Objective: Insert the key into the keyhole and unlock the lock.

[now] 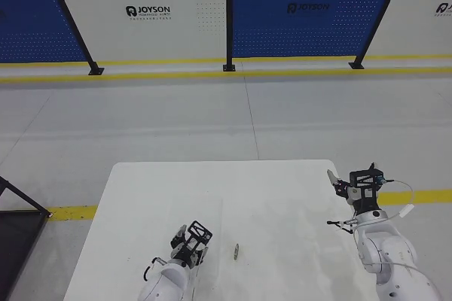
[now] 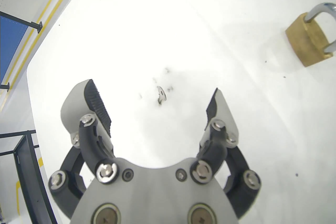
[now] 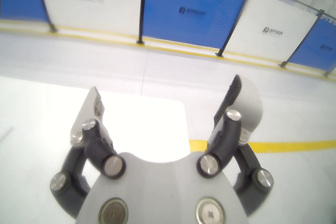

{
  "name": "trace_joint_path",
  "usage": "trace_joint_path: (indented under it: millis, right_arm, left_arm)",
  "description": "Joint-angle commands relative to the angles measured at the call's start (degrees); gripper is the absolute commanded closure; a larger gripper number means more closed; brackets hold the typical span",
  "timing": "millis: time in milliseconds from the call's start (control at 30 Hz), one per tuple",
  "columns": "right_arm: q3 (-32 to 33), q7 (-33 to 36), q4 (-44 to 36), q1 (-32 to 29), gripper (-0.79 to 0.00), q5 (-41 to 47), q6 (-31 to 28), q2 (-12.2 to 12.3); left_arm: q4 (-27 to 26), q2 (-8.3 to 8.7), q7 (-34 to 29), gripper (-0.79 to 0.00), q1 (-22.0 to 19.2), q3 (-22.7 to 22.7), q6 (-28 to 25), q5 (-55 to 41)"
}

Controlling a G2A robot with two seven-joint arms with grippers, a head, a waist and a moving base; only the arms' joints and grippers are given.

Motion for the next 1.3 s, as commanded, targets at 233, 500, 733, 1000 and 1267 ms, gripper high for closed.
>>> trace_joint_path:
  millis: [233, 500, 733, 1000, 1267]
  right_arm:
    - [0.0, 0.0, 0.0, 0.0, -0.785, 0.0, 0.0, 0.0]
    - [0.0, 0.0, 0.0, 0.0, -0.785, 0.0, 0.0, 0.0]
    - [0.0, 0.0, 0.0, 0.0, -0.785, 0.0, 0.0, 0.0]
    - [0.0, 0.0, 0.0, 0.0, -0.785, 0.0, 0.0, 0.0]
    - [0.0, 0.0, 0.0, 0.0, -0.785, 0.0, 0.0, 0.0]
  left_arm:
    - [1.0, -0.33, 0.3, -0.409, -0.5, -0.2, 1.2, -0.1]
    - [2.1, -0.61, 0.0, -0.366, -1.4, -0.1, 0.4, -0.4]
    - [2.9, -0.92, -0.8, -0.326, -2.0, 0.6, 0.1, -0.1]
    - [3.2, -1.09, -1.1, -0.228, -2.0, 0.4, -0.1, -0.1]
    - [3.4, -1.25, -1.3, -0.166, -2.2, 0.2, -0.5, 0.0]
